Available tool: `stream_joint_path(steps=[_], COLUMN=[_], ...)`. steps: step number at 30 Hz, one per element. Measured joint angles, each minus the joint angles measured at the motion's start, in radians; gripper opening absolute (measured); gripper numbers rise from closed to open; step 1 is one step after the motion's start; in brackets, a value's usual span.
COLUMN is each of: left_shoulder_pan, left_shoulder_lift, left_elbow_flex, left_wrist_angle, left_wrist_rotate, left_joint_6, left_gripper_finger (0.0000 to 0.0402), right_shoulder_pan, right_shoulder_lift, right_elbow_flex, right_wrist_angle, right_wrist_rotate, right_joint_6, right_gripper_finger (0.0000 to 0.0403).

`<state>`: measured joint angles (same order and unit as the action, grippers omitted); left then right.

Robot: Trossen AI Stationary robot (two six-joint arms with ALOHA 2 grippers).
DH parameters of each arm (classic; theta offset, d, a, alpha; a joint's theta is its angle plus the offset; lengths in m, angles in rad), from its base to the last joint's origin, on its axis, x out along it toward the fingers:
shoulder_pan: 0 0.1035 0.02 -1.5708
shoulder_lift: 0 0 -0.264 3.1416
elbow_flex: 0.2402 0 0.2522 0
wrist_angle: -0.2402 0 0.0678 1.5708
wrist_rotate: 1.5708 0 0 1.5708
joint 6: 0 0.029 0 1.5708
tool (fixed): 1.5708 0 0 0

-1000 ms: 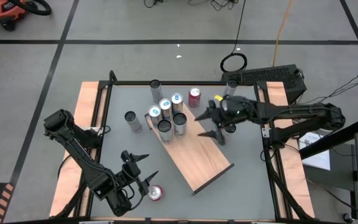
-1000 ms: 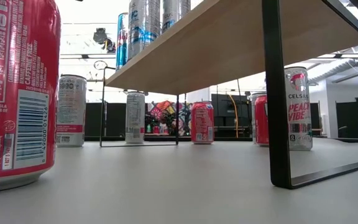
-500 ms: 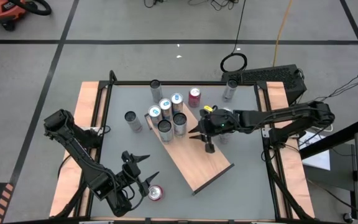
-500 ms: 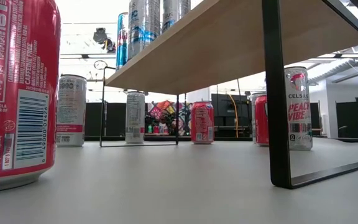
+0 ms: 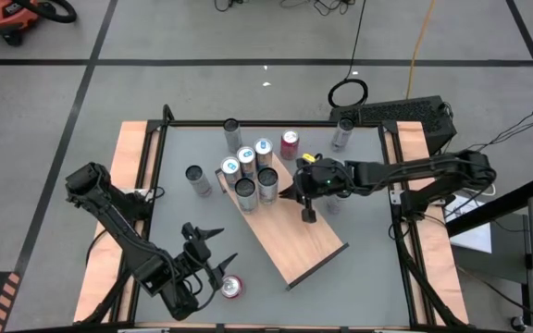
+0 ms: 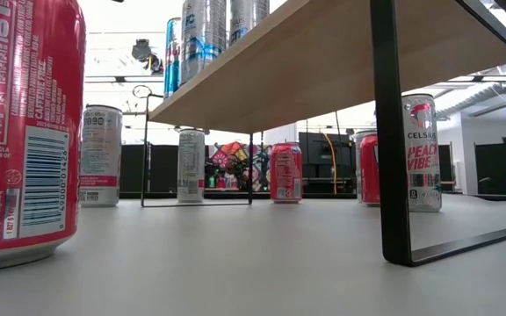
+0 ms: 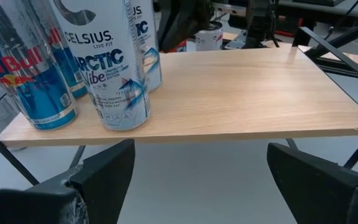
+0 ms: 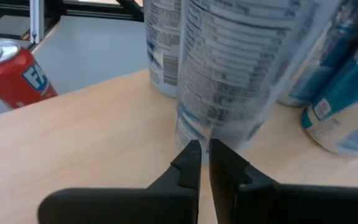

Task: Place canned beverage on shelf
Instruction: Put the left white soda can on the shelf aligned with the other white soda can, then put the white soda can on the shelf aligned with the other white soda cans

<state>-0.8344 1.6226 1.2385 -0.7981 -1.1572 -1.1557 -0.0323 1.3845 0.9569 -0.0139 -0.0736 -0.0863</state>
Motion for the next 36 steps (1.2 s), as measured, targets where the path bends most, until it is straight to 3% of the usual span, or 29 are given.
stream_joint_path(steps=[29, 36], left_shoulder_pan=[0.005, 0.005], left_shoulder_lift=[0.0, 0.0], left_elbow_flex=[0.0, 0.0], left_wrist_angle=[0.003, -0.011], left_wrist_rotate=[0.009, 0.009], left_joint_6=[0.018, 0.018], left_gripper_finger=[0.0365, 0.0365], right_shoulder_pan=[-0.02, -0.019], right_shoulder_lift=[0.017, -0.024], right_elbow_flex=[0.0, 0.0], right_wrist_angle=[0.043, -0.021], right_wrist_rotate=[0.02, 0.033], right_joint_6=[-0.027, 0.012], right_gripper_finger=[0.0004, 0.0004])
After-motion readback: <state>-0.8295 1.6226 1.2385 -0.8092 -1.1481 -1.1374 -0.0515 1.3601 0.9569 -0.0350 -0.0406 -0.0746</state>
